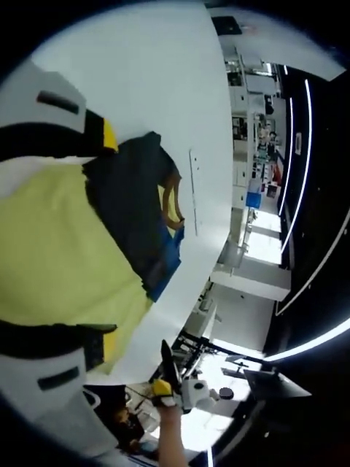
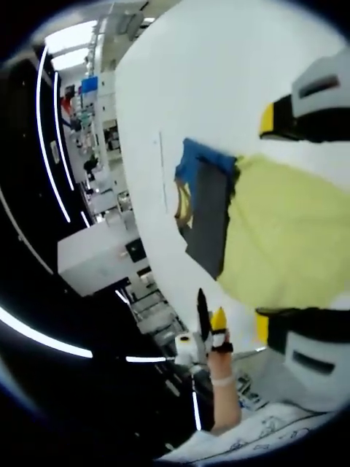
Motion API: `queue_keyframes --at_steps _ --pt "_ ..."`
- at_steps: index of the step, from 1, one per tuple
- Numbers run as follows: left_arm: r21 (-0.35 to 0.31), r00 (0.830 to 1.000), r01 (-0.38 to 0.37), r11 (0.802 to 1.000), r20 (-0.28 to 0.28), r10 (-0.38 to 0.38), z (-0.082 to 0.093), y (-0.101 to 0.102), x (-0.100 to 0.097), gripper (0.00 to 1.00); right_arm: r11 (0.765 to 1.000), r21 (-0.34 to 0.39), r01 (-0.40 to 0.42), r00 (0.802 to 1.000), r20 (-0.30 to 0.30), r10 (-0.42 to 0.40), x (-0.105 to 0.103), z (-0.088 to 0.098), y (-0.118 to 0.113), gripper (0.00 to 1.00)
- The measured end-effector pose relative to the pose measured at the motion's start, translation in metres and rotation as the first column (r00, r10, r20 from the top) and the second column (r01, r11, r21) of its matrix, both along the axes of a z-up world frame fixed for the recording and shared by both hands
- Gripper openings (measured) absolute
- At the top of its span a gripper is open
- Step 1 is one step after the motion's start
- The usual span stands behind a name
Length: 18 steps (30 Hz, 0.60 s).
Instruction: Fold the garment on the visible template until the final outline fits inside the template.
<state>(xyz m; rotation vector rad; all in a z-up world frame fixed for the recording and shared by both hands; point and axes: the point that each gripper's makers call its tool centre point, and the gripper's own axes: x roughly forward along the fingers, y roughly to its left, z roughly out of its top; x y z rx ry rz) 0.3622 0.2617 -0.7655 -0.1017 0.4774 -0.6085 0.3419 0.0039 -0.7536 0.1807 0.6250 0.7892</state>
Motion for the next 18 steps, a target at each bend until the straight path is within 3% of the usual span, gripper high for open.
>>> queue_keyframes --at_steps 8,13,18 --pt "0.049 0.997 0.069 0.996 -0.047 -0.066 -0.010 0.009 -0.030 0.91 0.994 -0.102 -0.045 0.999 -0.009 0.044 -0.016 -0.013 -0.010 0.95" --pt "0.072 0.993 0.085 0.994 -0.091 -0.079 -0.013 0.028 -0.047 0.87 0.984 -0.167 -0.066 0.998 -0.020 0.064 -0.027 -0.023 -0.017 0.93" --pt "0.095 0.983 0.127 0.987 -0.147 -0.113 -0.021 0.035 -0.071 0.82 0.982 -0.174 -0.065 0.997 -0.039 0.059 -0.035 -0.030 -0.024 0.90"
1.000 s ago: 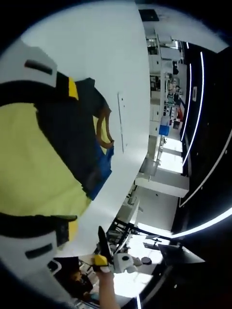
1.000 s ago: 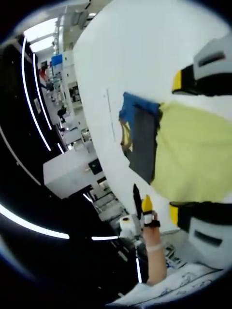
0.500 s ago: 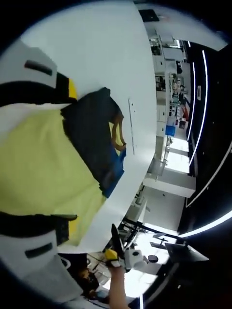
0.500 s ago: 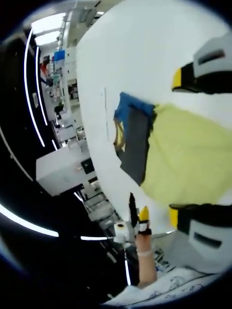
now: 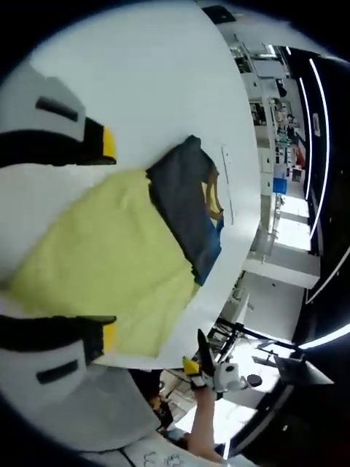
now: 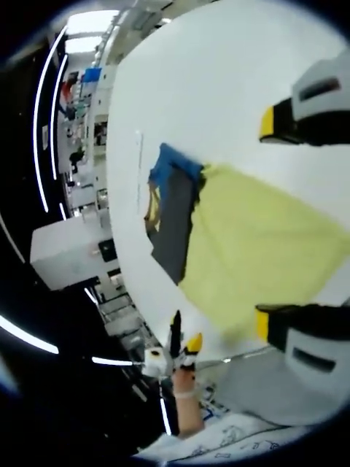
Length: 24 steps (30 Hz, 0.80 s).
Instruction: Fold the garment on the visible template until the final outline fits inside the template.
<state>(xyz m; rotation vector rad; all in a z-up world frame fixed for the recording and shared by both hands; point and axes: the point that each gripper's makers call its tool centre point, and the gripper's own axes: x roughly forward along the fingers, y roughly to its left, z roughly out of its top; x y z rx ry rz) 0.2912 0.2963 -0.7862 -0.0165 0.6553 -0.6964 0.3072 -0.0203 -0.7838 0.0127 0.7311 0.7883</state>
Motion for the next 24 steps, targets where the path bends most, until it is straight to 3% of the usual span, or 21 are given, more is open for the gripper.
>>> queue_keyframes --at_steps 13,24 --pt "0.043 0.996 0.015 0.999 -0.089 -0.011 -0.013 0.018 -0.047 0.76 0.999 -0.051 -0.011 0.999 -0.041 0.008 -0.022 -0.017 -0.015 0.85" --pt "0.056 0.990 0.012 0.998 -0.139 -0.004 -0.027 0.034 -0.064 0.68 0.995 -0.088 -0.056 0.996 -0.077 0.049 -0.037 -0.030 -0.019 0.79"
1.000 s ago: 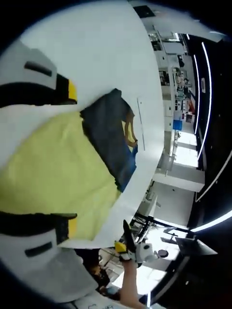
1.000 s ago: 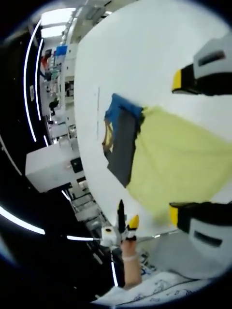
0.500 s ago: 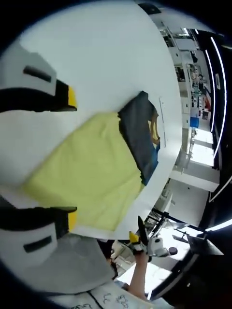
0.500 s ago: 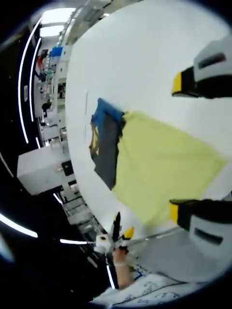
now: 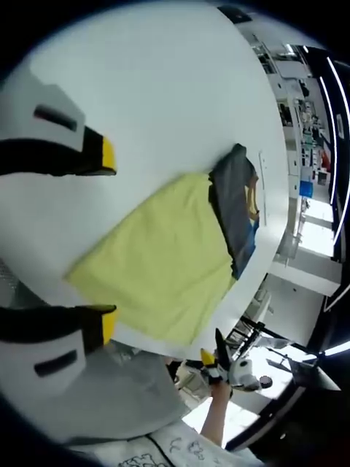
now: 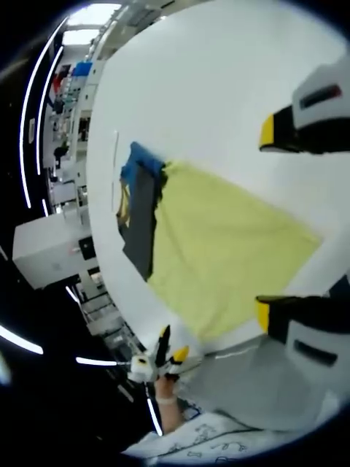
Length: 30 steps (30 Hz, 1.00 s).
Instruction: Fold the garment on the visible template until the final outline fits inside the template.
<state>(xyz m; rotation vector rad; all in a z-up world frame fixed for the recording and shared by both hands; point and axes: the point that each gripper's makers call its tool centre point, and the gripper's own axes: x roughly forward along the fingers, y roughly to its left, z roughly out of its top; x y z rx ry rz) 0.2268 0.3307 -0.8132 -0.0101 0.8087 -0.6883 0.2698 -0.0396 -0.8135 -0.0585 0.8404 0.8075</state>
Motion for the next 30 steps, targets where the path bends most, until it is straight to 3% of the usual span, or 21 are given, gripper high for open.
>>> queue_keyframes --at_steps 9,19,30 --pt "0.005 0.997 -0.014 1.000 -0.077 0.015 -0.012 0.002 -0.013 0.55 0.999 -0.027 -0.045 0.998 -0.048 0.044 -0.021 -0.012 0.000 0.68" --pt "-0.011 0.986 -0.030 0.999 -0.166 0.028 -0.016 -0.010 -0.035 0.35 0.999 -0.005 -0.051 0.994 -0.097 0.050 -0.032 -0.020 0.002 0.49" --pt "-0.045 0.975 -0.036 0.998 -0.219 0.026 -0.024 -0.021 -0.048 0.24 0.998 0.002 -0.059 0.989 -0.138 0.059 -0.044 -0.024 0.007 0.35"
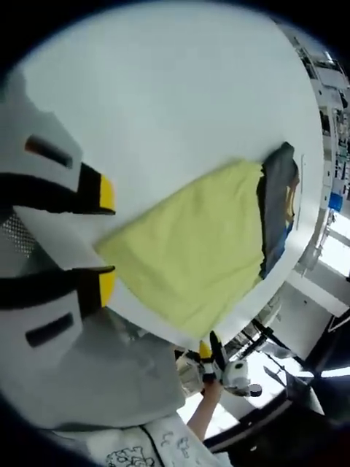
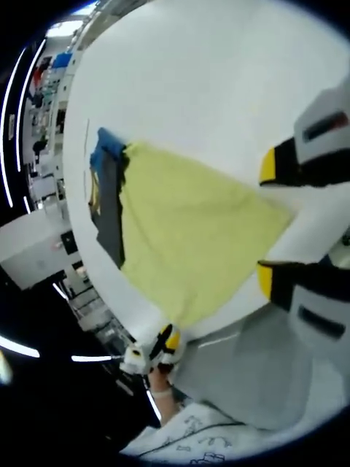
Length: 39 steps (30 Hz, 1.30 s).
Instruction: Fold the garment on the visible template until the final outline fits inside the template.
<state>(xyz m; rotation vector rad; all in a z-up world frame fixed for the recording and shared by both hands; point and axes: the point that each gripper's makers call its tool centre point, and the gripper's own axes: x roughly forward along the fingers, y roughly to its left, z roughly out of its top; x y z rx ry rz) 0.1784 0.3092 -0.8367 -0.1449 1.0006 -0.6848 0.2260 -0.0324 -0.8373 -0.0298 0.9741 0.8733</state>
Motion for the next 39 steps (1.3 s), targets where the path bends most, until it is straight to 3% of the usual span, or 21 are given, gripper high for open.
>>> queue_keyframes --at_steps 13,18,31,39 --pt "-0.028 0.999 -0.029 0.999 -0.034 0.028 -0.009 -0.005 -0.004 0.09 0.999 0.013 0.039 0.998 -0.040 -0.039 -0.005 -0.007 0.000 0.15" --pt "-0.027 0.998 -0.041 0.999 -0.043 0.040 -0.012 -0.002 -0.003 0.01 0.998 0.007 0.063 0.997 -0.054 -0.062 -0.004 -0.009 -0.002 0.01" --pt "-0.073 0.997 -0.058 0.996 -0.062 0.053 0.004 -0.003 -0.003 0.00 0.993 0.056 0.107 0.990 -0.095 -0.102 -0.001 0.000 -0.004 0.00" --pt "-0.087 0.995 -0.065 0.994 -0.081 0.058 0.018 -0.006 -0.014 0.00 0.983 0.112 0.147 0.981 -0.146 -0.130 -0.010 0.013 0.001 0.00"
